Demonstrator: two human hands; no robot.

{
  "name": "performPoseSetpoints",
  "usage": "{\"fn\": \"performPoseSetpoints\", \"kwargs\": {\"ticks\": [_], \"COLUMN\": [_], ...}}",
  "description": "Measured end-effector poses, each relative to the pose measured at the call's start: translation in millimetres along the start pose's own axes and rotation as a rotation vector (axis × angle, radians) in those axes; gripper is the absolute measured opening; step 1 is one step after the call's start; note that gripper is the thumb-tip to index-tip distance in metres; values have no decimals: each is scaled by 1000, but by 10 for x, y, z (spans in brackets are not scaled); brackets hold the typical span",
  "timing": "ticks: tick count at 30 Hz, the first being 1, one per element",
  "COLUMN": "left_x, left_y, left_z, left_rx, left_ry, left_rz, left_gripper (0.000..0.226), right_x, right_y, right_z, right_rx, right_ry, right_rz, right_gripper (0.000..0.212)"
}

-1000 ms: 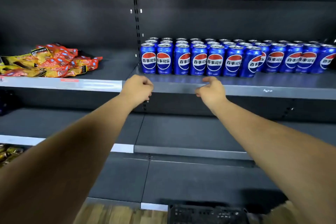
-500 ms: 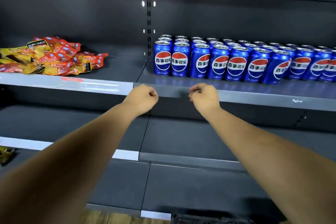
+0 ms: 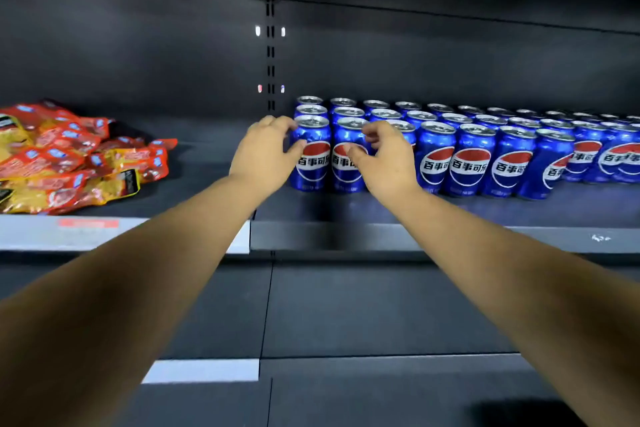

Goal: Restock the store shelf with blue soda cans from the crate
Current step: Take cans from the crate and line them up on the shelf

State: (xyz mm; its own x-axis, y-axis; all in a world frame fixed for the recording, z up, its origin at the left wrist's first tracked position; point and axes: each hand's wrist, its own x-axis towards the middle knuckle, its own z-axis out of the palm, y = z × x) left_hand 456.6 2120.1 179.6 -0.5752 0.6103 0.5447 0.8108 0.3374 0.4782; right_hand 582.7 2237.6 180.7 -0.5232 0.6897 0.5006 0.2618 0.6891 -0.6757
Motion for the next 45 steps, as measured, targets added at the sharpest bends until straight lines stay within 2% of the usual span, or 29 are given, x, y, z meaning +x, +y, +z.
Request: {"fn": "performPoseSetpoints", "kwargs": {"ticks": [6, 10, 15, 19, 23, 27, 30, 32, 34, 36, 40, 45], "left_x": [428, 493, 518, 480, 400, 570, 865, 967, 913, 865, 948, 1015], "left_y": [-176, -238, -265, -314, -383, -463, -839, -986, -811, -622, -480, -478], "left_z": [111, 165, 171, 247, 349, 448, 812, 1061, 1023, 968, 1024, 1129], "left_rx": [-45, -164, -207, -279, -600, -997, -1191, -1214, -1236, -1287, -1379, -1387], "left_ry": [-73, -188, -220, -181, -137, 1, -59, -91, -123, -187, -374, -425], "left_rz": [181, 195, 223, 218, 58, -386, -638, -648, -665, -664, -675, -645], "left_gripper": [67, 59, 60, 64, 74, 72, 110, 116, 104, 89, 79, 70], "right_x": [395, 441, 401, 376, 316, 259, 338, 389, 431, 484, 564, 603], "right_y": [-90, -42, 11, 53, 183, 316, 408, 465, 527, 600, 738, 785], "right_z": [99, 94, 98, 121, 155, 174, 250, 310, 346, 359, 403, 450], "right_rx": [-327, -441, -386, -351, -565, -721, -884, -905, -918, -949, -970, -911], "right_ry": [19, -116, -69, -51, -76, 10, -5, -42, -124, -191, -188, -145], "right_rz": [-102, -125, -134, -145, -263, -613, -1004, -1232, -1368, -1417, -1452, -1496], "right_gripper": [54, 49, 45, 47, 59, 61, 55, 50, 47, 46, 44, 50]}}
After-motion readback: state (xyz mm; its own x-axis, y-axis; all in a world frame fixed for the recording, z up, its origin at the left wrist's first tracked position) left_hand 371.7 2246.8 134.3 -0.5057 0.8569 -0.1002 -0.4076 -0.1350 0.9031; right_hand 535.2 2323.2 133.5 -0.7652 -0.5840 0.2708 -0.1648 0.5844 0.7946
